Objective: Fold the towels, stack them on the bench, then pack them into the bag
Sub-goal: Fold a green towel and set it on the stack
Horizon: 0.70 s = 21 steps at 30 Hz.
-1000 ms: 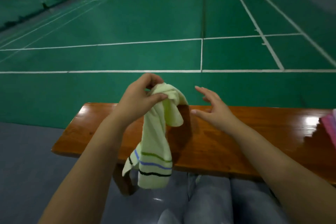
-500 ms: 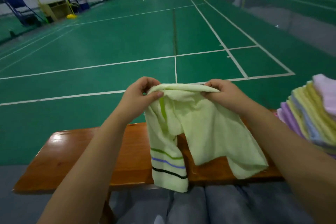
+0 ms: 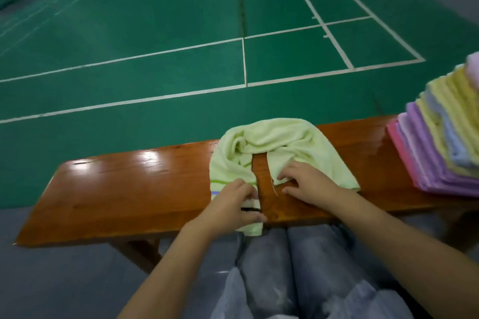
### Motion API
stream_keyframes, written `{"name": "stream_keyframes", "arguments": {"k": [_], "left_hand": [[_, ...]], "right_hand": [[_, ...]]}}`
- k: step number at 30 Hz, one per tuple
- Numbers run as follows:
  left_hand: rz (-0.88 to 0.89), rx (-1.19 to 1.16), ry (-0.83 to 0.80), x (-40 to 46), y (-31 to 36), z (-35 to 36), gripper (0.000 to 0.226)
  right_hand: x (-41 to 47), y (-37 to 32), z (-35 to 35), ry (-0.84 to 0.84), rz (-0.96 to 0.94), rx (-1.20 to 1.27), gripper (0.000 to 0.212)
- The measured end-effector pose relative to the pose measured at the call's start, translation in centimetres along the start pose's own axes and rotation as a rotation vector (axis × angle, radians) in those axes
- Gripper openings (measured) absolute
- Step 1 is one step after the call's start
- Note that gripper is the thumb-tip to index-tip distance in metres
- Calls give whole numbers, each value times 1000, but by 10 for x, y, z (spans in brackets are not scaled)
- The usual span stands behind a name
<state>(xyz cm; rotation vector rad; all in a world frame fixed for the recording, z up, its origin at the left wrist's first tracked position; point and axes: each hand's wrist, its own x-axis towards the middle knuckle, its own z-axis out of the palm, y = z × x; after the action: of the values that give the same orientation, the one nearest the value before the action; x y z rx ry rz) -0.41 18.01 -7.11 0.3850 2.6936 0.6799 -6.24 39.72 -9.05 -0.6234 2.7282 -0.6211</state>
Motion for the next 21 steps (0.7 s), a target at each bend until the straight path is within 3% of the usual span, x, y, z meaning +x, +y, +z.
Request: {"name": "stream_keyframes", "arguments": {"k": [2,5,9,13,15,17,21], "left_hand": [[19,117,-112,-7,-7,17,65],[27,171,-68,-7,-15,17,48],[-202,-377,151,-10,-14,-11,18],[-376,-926,596,-15,-28,-42,16],[-414,-1094,720,-15,-35,-55,15],[-453,-1054,733,-16,-42,-62,16],[-538,-909,588,-13,-51,-53,62]], "right_hand": [[5,1,11,59,43,-9,46],[15,3,14,122,136,-16,43],[17,-2,9,258,131,-88,25],[10,-13,-21,433,212,413,17],[12,-16,-41,495,281,672,20],[16,-16,-58,530,350,923,24],[22,-16,-67,459,511,1221,19]]}}
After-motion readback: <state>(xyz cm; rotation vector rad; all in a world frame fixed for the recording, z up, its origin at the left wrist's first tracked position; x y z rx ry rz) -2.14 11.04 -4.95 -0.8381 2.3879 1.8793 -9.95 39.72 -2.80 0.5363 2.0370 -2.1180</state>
